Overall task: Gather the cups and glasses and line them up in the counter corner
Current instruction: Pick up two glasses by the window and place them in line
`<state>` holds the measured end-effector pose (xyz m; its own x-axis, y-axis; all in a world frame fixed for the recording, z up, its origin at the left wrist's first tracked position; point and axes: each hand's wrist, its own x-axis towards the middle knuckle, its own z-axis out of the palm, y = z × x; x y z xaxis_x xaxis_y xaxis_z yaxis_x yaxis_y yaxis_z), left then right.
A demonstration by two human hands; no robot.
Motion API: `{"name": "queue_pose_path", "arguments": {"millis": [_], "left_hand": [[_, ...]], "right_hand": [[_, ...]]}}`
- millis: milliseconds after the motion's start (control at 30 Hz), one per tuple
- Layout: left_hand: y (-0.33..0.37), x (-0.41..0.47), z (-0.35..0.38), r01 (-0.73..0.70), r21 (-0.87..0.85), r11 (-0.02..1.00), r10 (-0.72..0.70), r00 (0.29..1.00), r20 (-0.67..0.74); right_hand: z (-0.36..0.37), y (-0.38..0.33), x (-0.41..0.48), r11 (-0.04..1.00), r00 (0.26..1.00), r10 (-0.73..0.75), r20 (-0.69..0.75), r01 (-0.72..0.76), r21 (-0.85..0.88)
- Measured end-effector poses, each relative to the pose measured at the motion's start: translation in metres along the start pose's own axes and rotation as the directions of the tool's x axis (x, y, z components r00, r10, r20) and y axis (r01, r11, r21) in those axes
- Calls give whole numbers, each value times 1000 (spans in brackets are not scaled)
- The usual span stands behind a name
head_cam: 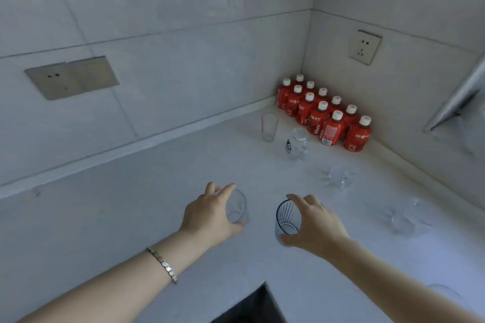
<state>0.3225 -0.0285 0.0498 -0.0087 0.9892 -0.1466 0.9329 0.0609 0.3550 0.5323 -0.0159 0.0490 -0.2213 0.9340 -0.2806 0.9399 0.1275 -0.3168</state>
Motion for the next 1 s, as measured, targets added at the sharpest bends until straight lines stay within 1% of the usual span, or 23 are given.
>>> {"name": "queue_pose_path", "arguments": {"millis": [67, 167, 300, 467, 533, 600, 800, 900, 1000], "left_hand": [[-33, -42, -15, 126, -26, 992, -127, 991, -37], [-83, -105, -35, 294, -46, 955, -297, 952, -79], [-144, -185, -54, 479, -64, 876, -483, 868, -118], [-217, -272, -62, 639, -185, 747, -663, 734, -144], [-245, -301, -65, 668, -208, 714, -698, 702, -142], [-275, -327, -72, 682, -204, 702, -710, 691, -136], [-383, -388, -104, 688, -146, 711, -703, 703, -112], [-431, -401, -119, 683, -155, 714, -699, 706, -113], [-473, -405, -134, 683, -161, 712, -701, 702, -126]], "right_hand": [[7, -33, -7, 993, 993, -111, 45, 112, -31], [19, -86, -20, 964, 962, -254, 102, 261, -59], [45, -161, -40, 911, 903, -393, 173, 408, -60], [89, -256, -69, 844, 831, -514, 213, 535, -48], [107, -292, -78, 823, 809, -542, 226, 565, -48], [125, -328, -87, 812, 796, -558, 235, 582, -46], [190, -446, -117, 839, 813, -529, 244, 544, 8], [215, -496, -119, 853, 823, -511, 250, 522, 25], [231, -537, -113, 858, 830, -499, 250, 514, 5]]}}
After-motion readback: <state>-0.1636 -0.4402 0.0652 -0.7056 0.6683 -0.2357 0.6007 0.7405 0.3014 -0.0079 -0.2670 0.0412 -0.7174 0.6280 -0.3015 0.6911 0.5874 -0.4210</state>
